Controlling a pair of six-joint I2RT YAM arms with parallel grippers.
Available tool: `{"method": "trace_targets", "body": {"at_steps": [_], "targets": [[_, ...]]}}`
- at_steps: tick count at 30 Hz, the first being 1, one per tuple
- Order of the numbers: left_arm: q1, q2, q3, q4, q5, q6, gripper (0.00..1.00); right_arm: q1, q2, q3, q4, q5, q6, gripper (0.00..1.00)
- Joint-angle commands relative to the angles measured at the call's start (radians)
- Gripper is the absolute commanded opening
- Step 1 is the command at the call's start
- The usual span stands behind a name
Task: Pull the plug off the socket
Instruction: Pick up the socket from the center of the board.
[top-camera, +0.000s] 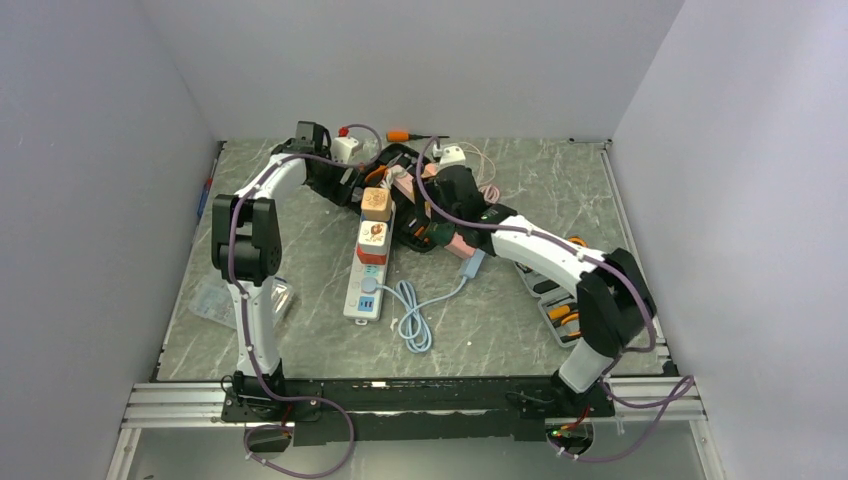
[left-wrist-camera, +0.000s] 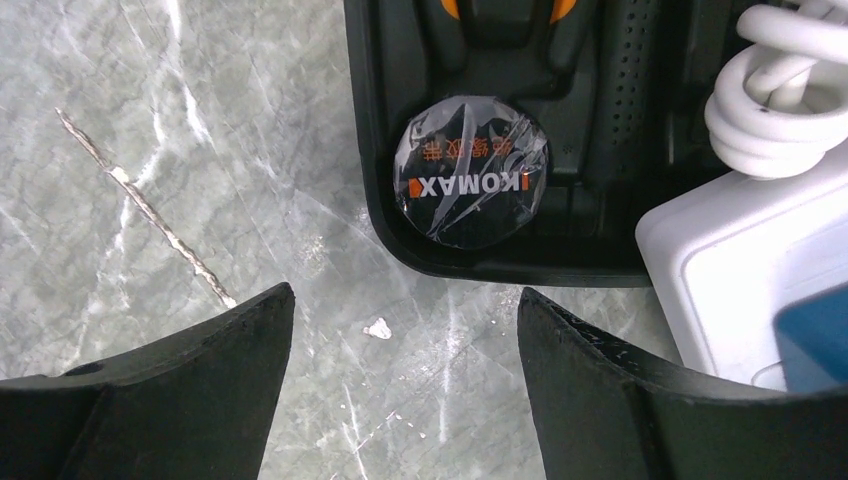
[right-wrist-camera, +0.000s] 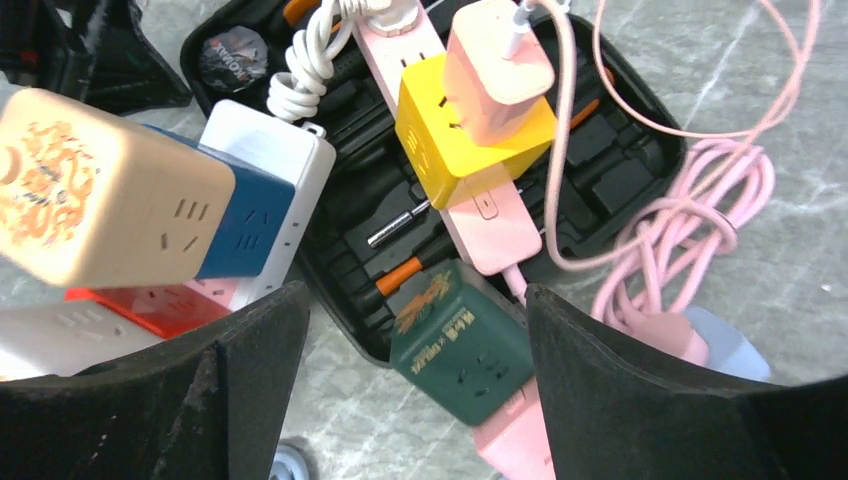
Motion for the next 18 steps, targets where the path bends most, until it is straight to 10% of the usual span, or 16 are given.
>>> {"method": "trace_targets", "body": {"at_steps": [1,9,18], "targets": [[0.005,-0.052,-0.009,0.022,0.029,0.007,0.84,0.011,-0.165,-0.055,0.065,0.123,0.04,0.82],[0.007,-0.041,0.007,0.02,0.023,0.005,0.83,0.043,-0.341,-0.107,0.051,0.126,0.029,0.82],[0.028,-0.059,0.035,-0.003,0.04,-0.016,0.84,0.059,-0.121,-0.024,0.056,0.034,0.086,0.82]]}}
